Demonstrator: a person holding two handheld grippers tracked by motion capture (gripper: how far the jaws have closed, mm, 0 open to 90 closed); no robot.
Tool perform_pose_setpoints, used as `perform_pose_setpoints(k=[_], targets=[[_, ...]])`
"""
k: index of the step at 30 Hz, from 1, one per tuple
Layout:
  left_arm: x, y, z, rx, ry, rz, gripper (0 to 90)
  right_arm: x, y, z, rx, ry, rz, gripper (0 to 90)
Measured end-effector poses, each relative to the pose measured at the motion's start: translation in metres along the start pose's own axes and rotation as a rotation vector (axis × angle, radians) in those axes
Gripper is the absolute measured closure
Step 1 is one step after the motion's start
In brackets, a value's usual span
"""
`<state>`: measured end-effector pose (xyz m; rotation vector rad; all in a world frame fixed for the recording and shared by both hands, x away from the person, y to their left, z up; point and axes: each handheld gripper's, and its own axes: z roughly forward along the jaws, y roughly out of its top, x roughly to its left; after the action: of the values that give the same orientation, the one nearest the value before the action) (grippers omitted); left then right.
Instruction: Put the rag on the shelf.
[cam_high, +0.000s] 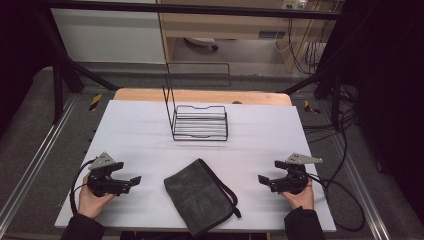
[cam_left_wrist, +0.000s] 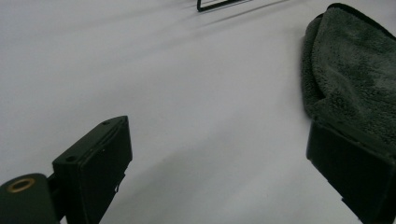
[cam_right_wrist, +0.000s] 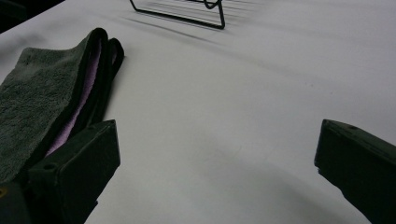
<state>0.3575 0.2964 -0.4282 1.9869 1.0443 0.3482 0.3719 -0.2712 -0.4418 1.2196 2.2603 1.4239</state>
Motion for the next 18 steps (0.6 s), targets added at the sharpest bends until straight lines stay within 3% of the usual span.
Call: perform_pose_setpoints(k=[11,18], targets=[[-0.032,0.017,0.011,0.009,-0.01,0.008,14.7,0.004,0.002,0.004,0.01,-0.004,-0.009,2.1],[-0.055,0.027,0.022,0.025,-0.012,0.022,30.4,0.012,0.006,0.008,0.021,0.005,-0.022,5.1]])
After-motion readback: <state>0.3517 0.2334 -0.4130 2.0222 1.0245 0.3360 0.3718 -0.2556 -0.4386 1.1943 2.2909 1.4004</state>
